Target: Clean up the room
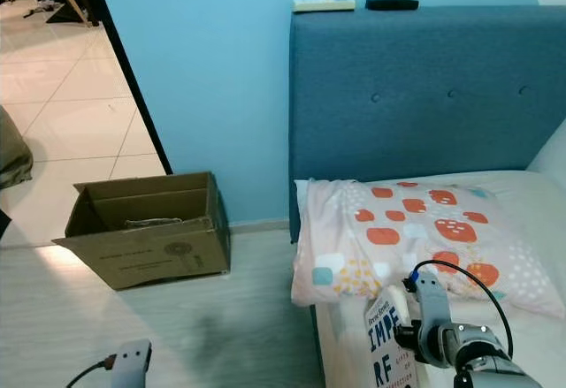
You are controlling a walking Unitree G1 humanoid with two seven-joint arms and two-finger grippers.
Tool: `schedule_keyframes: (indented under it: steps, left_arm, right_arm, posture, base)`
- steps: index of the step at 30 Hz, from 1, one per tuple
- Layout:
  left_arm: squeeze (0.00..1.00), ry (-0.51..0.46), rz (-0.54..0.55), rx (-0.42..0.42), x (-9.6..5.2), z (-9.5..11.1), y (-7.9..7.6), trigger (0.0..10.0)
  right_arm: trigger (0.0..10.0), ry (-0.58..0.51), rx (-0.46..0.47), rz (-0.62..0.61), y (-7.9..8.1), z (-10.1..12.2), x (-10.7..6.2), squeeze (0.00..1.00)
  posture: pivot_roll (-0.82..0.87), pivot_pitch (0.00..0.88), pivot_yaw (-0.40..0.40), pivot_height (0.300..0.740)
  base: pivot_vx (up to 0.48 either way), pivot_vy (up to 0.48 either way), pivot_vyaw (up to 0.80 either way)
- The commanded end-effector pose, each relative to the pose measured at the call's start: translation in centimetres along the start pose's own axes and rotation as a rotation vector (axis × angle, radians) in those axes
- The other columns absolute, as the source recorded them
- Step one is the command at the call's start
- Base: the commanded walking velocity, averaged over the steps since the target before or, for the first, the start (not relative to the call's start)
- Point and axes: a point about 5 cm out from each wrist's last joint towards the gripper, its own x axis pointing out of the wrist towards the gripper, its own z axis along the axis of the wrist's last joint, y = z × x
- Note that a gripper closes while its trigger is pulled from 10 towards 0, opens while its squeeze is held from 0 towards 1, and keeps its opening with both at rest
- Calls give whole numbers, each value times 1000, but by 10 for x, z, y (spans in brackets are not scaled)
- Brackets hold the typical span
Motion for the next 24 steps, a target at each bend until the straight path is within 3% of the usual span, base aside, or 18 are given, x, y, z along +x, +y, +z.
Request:
schedule_keyframes:
  steps: [1, 5, 10, 15, 24]
  left_arm:
    - [0, 11, 7, 0, -1, -4, 5, 10000]
    - [0, 6, 4, 7, -1, -3, 5, 10000]
    - [0, 4, 2, 16, -1, -3, 5, 10000]
    - [0, 4, 1, 23, -1, -3, 6, 10000]
    - [0, 2, -3, 36, -1, -2, 7, 10000]
  right_arm:
    - [10000, -12, 35, -4, -4, -2, -2, 0]
    - [10000, -5, 14, 5, -3, -2, -2, 0]
    - [10000, -75, 60, 2, 0, 5, 0, 0]
    - [10000, -147, 50, 15, 3, 14, 0, 0]
    - [10000, -187, 42, 61, 11, 20, 2, 0]
  posture:
    - [-74, 146, -6, 651]
    - [-72, 151, -2, 636]
    - [-67, 161, 6, 631]
    - [-63, 167, 11, 631]
    - [-59, 175, 20, 631]
  base:
    - [0, 0, 0]
    - [0, 0, 0]
    - [0, 0, 0]
    - [0, 0, 0]
    - [0, 0, -556]
